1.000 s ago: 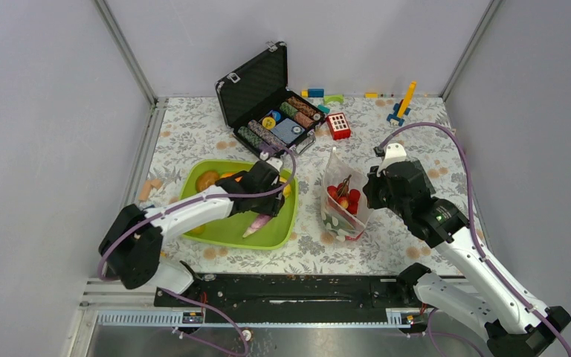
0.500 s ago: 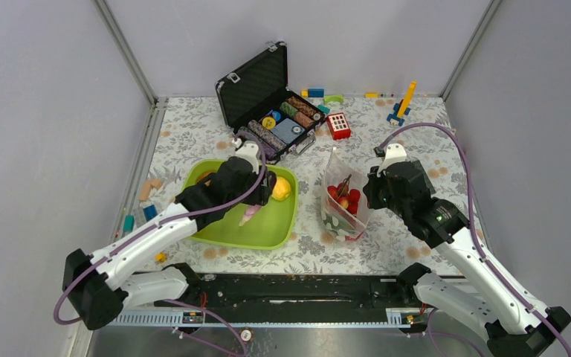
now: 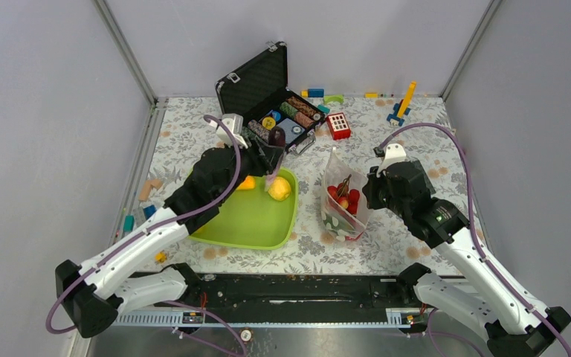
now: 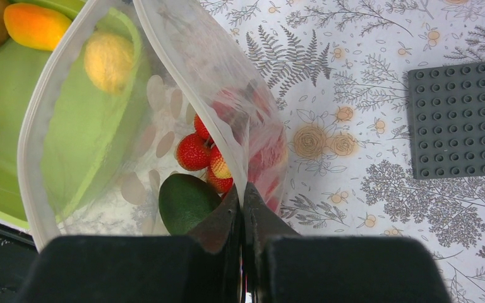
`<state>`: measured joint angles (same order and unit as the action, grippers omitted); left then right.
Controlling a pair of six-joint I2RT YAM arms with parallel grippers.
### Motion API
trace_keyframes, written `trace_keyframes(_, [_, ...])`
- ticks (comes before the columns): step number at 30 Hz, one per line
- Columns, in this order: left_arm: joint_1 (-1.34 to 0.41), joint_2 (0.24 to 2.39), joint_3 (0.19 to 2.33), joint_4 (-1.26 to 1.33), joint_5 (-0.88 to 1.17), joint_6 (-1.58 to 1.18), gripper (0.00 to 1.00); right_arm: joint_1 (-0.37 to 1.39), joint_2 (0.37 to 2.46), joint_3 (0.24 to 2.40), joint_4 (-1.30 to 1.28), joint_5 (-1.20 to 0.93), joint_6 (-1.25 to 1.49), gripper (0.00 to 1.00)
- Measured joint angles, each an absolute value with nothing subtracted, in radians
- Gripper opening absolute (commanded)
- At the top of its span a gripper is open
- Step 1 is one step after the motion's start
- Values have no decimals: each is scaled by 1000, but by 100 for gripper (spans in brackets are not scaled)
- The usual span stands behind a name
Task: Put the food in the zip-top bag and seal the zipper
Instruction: Place the fake vegetable in the zipper food storage bag.
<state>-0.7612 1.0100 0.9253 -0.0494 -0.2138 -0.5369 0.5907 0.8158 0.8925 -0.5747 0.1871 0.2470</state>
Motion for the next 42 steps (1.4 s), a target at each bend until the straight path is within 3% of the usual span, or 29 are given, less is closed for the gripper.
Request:
trace_keyframes(7, [-765, 1126, 940, 230, -120, -662, 13, 591, 804, 890, -569, 166, 247, 4])
trace_keyframes(24, [-921, 1369, 1118, 477, -49, -756, 12, 591, 793, 878, -562, 145, 248, 3])
trace_keyframes(28, [-954, 1406, 1116, 505, -48, -768, 15, 591, 793, 877, -562, 145, 248, 3])
trace_keyframes(38, [-1019, 1425, 1085, 499, -49, -751, 40, 591, 789, 872, -561, 146, 249, 3])
trace_keyframes(42, [-1047, 1425, 1025, 519, -69, -757, 43, 591, 789, 871, -561, 146, 249, 3])
